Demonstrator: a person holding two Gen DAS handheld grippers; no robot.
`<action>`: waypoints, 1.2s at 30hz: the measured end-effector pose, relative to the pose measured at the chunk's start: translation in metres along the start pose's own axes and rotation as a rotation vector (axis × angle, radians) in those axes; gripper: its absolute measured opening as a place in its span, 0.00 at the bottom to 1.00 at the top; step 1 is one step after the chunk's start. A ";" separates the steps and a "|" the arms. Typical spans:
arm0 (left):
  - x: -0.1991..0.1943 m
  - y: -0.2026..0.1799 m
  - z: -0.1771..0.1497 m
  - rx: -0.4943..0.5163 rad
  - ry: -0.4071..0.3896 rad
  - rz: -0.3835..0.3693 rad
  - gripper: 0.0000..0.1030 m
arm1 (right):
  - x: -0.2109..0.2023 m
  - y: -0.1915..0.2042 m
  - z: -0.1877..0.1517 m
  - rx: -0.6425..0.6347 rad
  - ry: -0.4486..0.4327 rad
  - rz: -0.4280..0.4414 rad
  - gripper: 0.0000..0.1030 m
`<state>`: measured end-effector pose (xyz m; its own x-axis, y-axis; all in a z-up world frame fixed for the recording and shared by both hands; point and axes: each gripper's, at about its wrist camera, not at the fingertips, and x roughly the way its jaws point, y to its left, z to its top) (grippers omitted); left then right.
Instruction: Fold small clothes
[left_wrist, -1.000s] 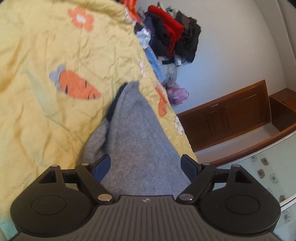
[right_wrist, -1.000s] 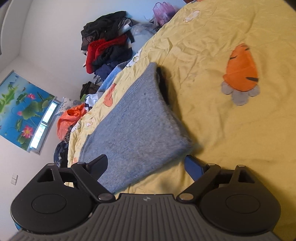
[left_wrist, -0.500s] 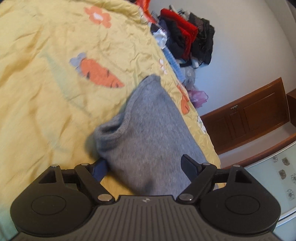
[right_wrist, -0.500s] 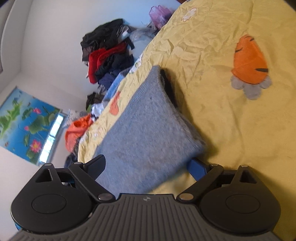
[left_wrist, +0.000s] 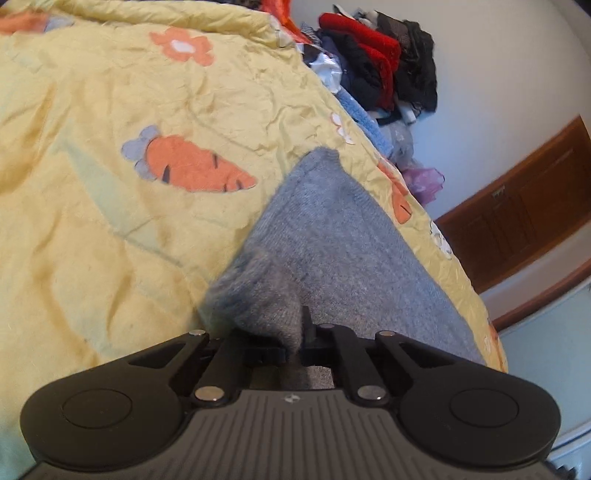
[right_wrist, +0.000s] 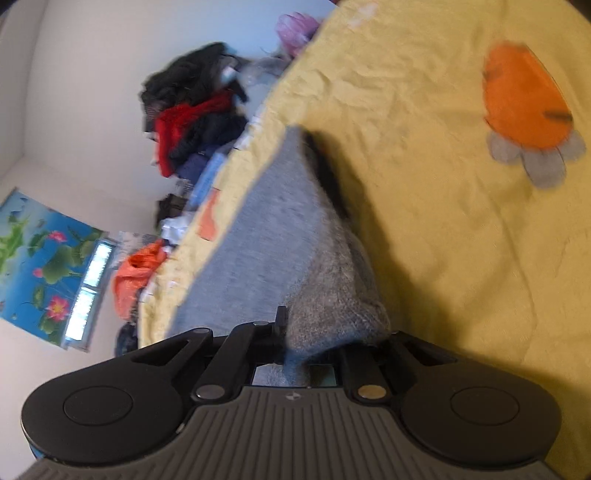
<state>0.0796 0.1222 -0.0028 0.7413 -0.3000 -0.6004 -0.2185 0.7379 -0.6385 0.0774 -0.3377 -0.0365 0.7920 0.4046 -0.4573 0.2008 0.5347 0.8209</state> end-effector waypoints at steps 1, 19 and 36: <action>-0.006 -0.003 0.002 0.019 -0.002 -0.016 0.05 | -0.007 0.005 0.001 -0.019 -0.014 0.009 0.11; -0.100 0.077 -0.045 -0.109 0.105 -0.073 0.15 | -0.140 -0.021 -0.037 -0.017 -0.124 0.007 0.76; -0.082 -0.022 -0.066 0.316 -0.061 0.218 0.05 | -0.045 0.137 -0.059 -0.484 0.162 0.167 0.77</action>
<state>-0.0182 0.0901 0.0285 0.7373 -0.0865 -0.6700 -0.1754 0.9332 -0.3135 0.0353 -0.2386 0.0768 0.6835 0.6024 -0.4123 -0.2396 0.7186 0.6528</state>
